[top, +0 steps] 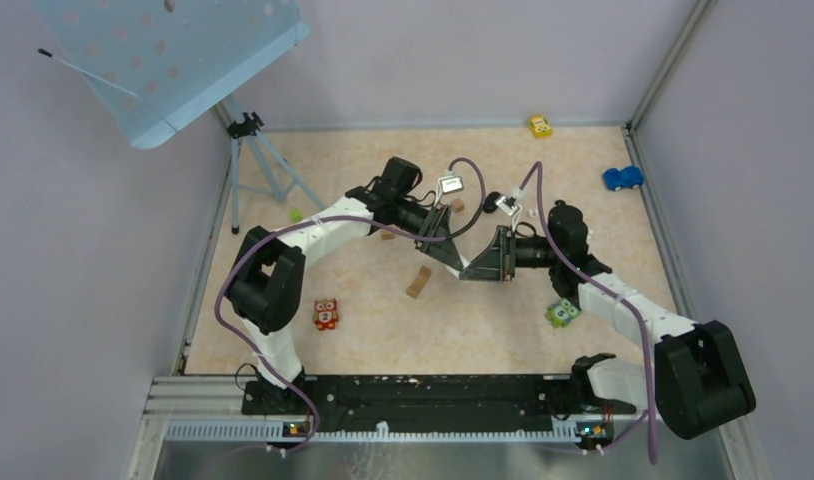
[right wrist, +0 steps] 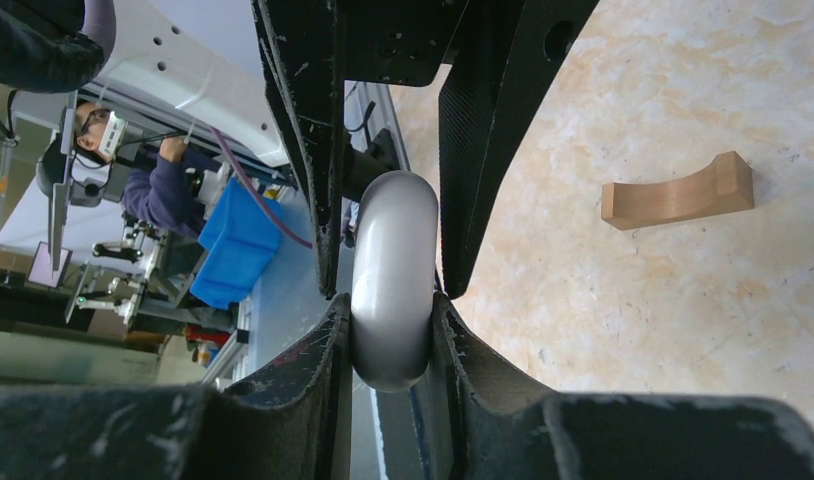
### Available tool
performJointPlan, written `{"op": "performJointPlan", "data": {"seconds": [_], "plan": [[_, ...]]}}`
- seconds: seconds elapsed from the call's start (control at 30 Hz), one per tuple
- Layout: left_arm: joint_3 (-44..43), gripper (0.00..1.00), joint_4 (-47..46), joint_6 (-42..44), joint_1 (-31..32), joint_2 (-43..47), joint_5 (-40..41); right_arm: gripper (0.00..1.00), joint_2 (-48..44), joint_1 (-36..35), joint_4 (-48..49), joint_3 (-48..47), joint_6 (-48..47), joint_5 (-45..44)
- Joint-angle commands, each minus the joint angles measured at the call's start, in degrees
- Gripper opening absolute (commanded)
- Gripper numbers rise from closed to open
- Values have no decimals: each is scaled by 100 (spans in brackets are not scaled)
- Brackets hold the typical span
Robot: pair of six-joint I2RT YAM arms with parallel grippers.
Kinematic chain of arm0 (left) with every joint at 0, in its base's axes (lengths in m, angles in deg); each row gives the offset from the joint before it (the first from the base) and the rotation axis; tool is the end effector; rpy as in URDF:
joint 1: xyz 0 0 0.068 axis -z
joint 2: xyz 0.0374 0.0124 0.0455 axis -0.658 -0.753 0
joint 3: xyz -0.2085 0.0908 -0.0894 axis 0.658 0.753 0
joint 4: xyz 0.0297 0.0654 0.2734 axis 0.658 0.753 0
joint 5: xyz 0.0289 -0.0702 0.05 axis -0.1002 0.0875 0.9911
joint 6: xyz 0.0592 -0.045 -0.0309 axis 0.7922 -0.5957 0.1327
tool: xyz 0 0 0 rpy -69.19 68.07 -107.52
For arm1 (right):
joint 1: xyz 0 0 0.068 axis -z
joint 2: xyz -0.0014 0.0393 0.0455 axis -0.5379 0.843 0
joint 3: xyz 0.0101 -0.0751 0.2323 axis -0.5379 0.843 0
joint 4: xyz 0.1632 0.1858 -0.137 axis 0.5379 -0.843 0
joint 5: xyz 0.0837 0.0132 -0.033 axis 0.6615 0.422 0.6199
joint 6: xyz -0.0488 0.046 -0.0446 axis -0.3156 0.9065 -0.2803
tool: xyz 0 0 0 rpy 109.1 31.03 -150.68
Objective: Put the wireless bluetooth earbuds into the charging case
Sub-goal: Pass from the right arm to the left
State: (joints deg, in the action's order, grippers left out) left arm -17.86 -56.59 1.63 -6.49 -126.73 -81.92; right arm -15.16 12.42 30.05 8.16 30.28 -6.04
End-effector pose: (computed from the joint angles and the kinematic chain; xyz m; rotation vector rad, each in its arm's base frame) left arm 0.2958 -0.2871 0.2095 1.0646 2.1137 -2.0363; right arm 0.2444 0.1557 0.1956 -0.5721 1.9456 1.6700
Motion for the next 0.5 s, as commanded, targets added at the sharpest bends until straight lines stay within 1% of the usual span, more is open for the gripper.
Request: {"op": "performJointPlan", "data": {"seconds": [0.0,0.13,0.2,0.23,0.33,0.4,0.47], "plan": [[-205,48,70,183,-19,60,-165,0,-157,28,168,41,-107,10],[-245,49,61,190,-26,74,-163,0,-197,34,143,87,-90,-53],[-213,46,-43,197,-18,105,-196,0,-211,33,139,99,-62,-58],[-159,42,-146,136,-17,138,-204,0,-220,28,139,105,-54,-58],[-42,21,-373,-40,-13,191,-246,0,-203,32,151,126,-58,-80],[-7,12,-402,-68,-17,192,-263,0,-169,31,228,155,-19,-94],[26,1,-426,-72,-13,176,-287,0,-134,31,306,163,33,-104]]}}
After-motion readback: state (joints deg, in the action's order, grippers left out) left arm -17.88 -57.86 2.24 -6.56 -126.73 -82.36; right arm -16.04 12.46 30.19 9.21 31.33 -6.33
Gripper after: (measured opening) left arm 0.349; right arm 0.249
